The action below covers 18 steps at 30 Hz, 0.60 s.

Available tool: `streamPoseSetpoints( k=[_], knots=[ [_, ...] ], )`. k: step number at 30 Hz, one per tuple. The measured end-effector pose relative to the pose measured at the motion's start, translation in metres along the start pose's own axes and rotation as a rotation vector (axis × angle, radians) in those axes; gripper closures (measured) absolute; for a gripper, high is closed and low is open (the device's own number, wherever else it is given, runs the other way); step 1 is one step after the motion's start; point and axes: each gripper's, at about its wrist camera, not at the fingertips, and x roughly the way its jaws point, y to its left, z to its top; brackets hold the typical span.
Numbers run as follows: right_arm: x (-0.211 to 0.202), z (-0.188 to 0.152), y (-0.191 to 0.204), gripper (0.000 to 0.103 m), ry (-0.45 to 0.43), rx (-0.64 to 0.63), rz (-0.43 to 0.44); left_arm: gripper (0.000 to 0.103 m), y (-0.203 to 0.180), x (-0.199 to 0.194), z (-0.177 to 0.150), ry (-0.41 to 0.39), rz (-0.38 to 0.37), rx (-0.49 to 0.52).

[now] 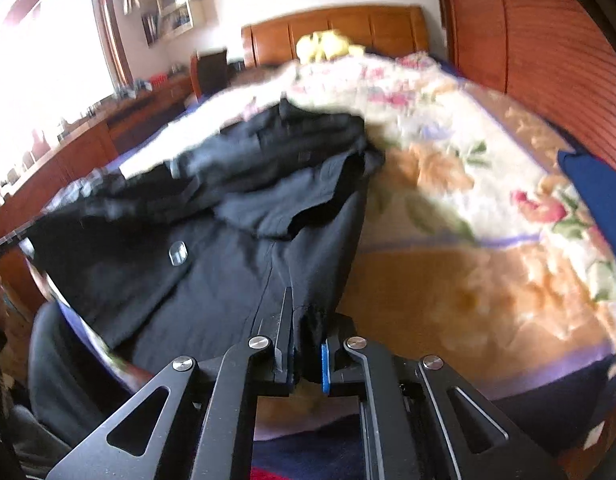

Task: Fold large clothes
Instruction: 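Close both tools on the coat hem, then lift the hem with both tools, fold it toward the collar, open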

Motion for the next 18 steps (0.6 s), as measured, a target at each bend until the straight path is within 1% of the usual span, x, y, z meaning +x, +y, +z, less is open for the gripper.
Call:
streamPoseSetpoints(
  k=[4, 6, 11, 12, 16, 18],
  knots=[
    [-0.047, 0.011, 0.008, 0.095, -0.106, -0.016, 0.011, 0.096, -0.011, -0.034, 0.018, -0.068, -0.019, 0.037],
    [-0.071, 0.016, 0.012, 0.095, -0.155, -0.028, 0.011, 0.096, -0.013, -0.049, 0.021, -0.102, -0.023, 0.05],
    [-0.125, 0.022, 0.02, 0.095, -0.256, -0.062, 0.006, 0.096, -0.022, -0.09, 0.034, -0.193, -0.042, 0.076],
    [-0.136, 0.022, 0.022, 0.095, -0.193, -0.063, -0.03, 0.096, -0.023, -0.097, 0.036, -0.207, -0.046, 0.079],
    [-0.176, 0.025, 0.022, 0.095, -0.265, -0.067, -0.015, 0.096, -0.023, -0.123, 0.042, -0.261, -0.076, 0.074],
    [-0.189, 0.025, 0.016, 0.095, -0.289, -0.065, -0.011, 0.096, -0.022, -0.128, 0.044, -0.273, -0.076, 0.076]
  ],
)
